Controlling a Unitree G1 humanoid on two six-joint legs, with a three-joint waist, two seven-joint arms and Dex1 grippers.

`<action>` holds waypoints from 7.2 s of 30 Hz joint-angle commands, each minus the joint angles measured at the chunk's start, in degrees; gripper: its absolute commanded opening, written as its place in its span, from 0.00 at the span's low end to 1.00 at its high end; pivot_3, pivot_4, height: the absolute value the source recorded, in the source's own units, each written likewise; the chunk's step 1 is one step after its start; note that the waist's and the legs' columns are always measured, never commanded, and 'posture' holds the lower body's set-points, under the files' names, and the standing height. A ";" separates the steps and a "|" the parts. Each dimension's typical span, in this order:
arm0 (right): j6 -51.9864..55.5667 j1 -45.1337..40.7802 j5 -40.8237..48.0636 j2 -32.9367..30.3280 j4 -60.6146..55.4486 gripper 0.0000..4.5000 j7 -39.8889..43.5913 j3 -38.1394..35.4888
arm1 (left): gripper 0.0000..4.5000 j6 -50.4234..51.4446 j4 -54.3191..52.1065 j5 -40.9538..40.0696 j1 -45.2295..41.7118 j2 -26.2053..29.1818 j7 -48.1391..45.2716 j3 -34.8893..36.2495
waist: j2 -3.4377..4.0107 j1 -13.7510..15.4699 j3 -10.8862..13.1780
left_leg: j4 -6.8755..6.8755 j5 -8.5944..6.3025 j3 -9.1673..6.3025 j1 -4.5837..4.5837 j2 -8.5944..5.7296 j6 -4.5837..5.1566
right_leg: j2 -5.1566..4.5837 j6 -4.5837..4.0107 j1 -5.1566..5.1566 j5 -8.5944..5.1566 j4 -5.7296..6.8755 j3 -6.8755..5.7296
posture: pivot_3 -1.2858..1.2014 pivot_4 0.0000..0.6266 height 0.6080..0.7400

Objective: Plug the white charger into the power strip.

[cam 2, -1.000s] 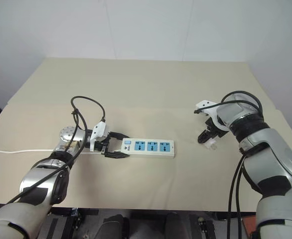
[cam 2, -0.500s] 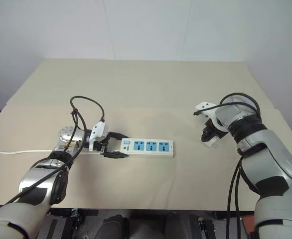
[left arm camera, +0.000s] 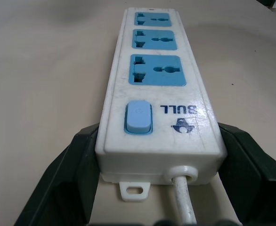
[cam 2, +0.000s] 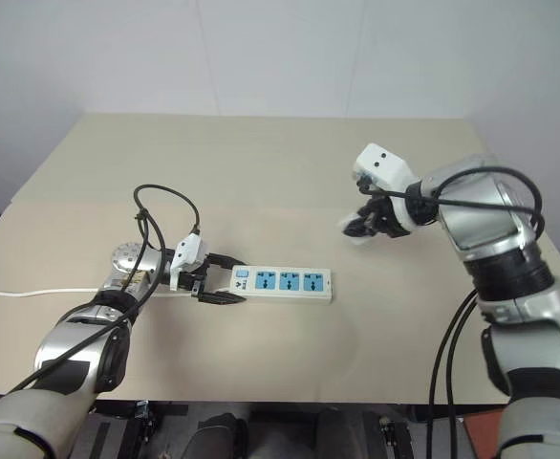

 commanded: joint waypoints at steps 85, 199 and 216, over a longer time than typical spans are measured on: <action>-68.72 6.83 8.79 31.08 47.75 0.24 12.61 -5.97 | 0.73 0.51 -2.10 -3.48 2.55 -0.01 -0.22 -1.61 | 0.04 -0.23 0.01 | -0.10 0.00 0.00 0.25 0.01 0.01 | 0.04 -0.01 0.19 -0.01 0.00 0.05 | 0.52 0.24 1.00; -73.88 4.04 -0.79 24.97 63.11 0.24 10.22 -0.36 | 0.73 1.85 -3.27 -3.65 2.03 0.26 -0.23 -2.32 | 0.04 -0.35 0.00 | -0.47 -0.01 -0.01 1.28 0.00 0.01 | 0.06 -0.09 1.08 -0.09 -0.11 0.07 | 0.52 0.24 1.00; -75.91 4.65 0.87 23.63 58.99 1.00 15.49 -2.17 | 0.73 1.78 -3.08 -3.12 2.06 0.40 -0.22 -2.07 | -0.04 -0.21 -0.05 | -0.66 -0.01 -0.01 1.26 0.01 0.01 | 0.07 -0.08 1.09 -0.09 -0.60 0.06 | 0.52 0.24 1.00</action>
